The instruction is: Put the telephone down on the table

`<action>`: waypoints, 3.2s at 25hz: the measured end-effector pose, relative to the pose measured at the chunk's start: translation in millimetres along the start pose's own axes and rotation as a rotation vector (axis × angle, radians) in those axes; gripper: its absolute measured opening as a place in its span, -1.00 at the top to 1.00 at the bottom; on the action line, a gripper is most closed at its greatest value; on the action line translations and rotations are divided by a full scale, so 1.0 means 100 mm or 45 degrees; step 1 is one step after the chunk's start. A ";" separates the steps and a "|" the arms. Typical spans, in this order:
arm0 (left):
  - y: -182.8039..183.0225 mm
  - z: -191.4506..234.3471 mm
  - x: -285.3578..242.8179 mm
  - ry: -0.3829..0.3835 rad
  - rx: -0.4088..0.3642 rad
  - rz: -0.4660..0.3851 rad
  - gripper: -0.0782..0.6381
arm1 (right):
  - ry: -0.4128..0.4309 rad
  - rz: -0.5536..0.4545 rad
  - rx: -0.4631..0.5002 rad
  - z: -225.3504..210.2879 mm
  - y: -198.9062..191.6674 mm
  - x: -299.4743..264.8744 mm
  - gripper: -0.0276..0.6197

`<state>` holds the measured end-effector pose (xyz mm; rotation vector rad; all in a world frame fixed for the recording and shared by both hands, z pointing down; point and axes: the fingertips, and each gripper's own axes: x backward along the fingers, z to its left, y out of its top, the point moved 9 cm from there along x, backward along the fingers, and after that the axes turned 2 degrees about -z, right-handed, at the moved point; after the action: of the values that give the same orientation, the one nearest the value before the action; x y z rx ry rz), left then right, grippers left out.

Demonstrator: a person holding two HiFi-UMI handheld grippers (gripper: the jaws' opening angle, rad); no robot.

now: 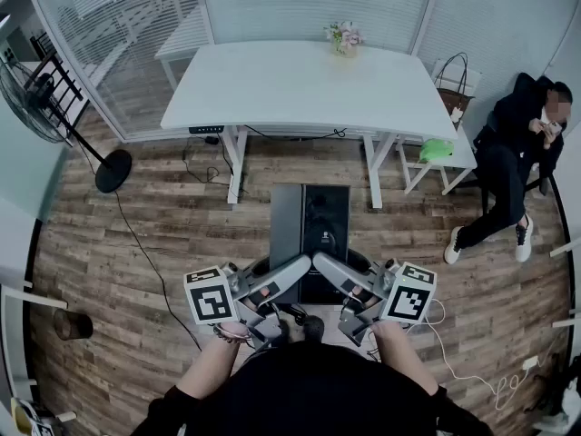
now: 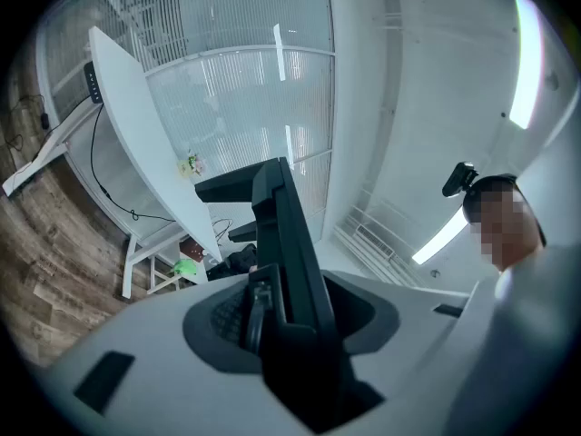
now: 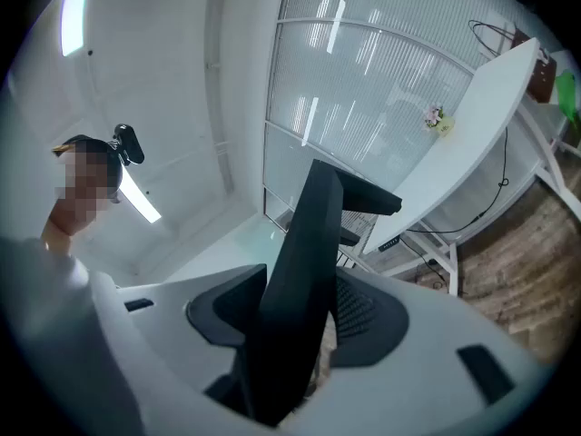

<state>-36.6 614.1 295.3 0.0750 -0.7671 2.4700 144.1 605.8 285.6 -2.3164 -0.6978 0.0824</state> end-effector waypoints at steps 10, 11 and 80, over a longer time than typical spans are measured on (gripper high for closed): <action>0.02 -0.02 0.02 0.003 -0.012 0.001 0.26 | 0.008 0.003 0.006 0.01 0.00 -0.03 0.30; 0.03 -0.02 0.03 0.004 -0.014 0.001 0.26 | 0.010 0.002 0.006 0.02 -0.01 -0.04 0.30; 1.67 1.23 -0.95 -0.026 -0.086 0.020 0.25 | 0.045 -0.039 0.101 -1.34 1.28 -1.29 0.28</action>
<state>-55.4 387.2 293.9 0.0694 -0.8623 2.4588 126.2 380.8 285.6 -2.2251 -0.6997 0.0536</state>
